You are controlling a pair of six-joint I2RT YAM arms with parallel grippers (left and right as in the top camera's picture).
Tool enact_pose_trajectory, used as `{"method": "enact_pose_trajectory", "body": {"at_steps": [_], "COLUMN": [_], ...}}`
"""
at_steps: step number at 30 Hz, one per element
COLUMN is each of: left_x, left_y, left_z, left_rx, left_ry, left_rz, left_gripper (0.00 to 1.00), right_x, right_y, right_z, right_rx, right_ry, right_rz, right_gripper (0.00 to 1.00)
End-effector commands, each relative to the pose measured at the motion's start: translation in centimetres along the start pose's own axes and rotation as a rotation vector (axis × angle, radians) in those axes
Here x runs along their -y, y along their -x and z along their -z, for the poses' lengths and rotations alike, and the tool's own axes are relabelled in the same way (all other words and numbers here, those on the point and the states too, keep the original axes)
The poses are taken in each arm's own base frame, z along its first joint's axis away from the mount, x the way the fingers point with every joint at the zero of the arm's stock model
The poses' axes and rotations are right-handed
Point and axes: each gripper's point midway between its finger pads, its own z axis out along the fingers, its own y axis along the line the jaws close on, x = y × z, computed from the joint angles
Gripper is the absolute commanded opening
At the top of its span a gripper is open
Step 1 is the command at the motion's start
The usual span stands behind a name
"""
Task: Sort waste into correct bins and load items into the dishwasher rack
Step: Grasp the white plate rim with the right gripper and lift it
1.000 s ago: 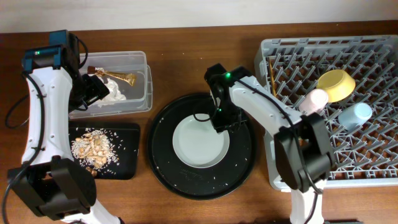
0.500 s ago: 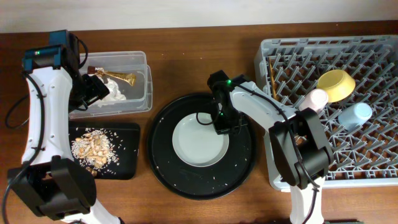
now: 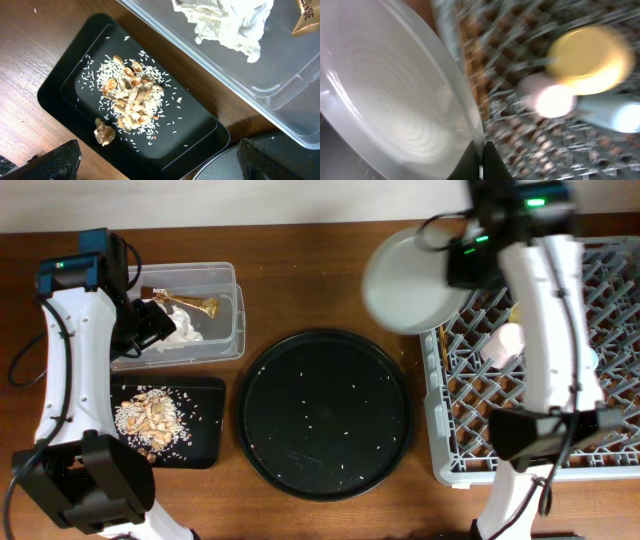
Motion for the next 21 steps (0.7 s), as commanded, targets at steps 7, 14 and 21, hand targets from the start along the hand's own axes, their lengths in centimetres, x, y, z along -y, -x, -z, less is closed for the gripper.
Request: {"method": "enact_pose_trajectory", "body": {"at_steps": [7,14,21], "left_x": [-0.3,-0.3,-0.3], "left_y": [0.2,0.2,0.2], "left_z": [0.6,0.6,0.6], "left_rx": [0.02,0.02,0.02], "left_ry": [-0.003,-0.003,-0.003], "left_rz": [0.008,0.008,0.008], "left_gripper": [0.99,0.99,0.99], "right_x": [10.0,8.0,5.9], "right_y": [3.1,3.8,4.6], "right_z": [0.7,-3.0,-5.3], "right_rx": [0.137,0.096,0.11], "right_ry": [-0.338,-0.365,-0.482], "right_rz": [-0.199,-0.157,-0.067], "right_gripper": [0.04,0.04,0.04]}}
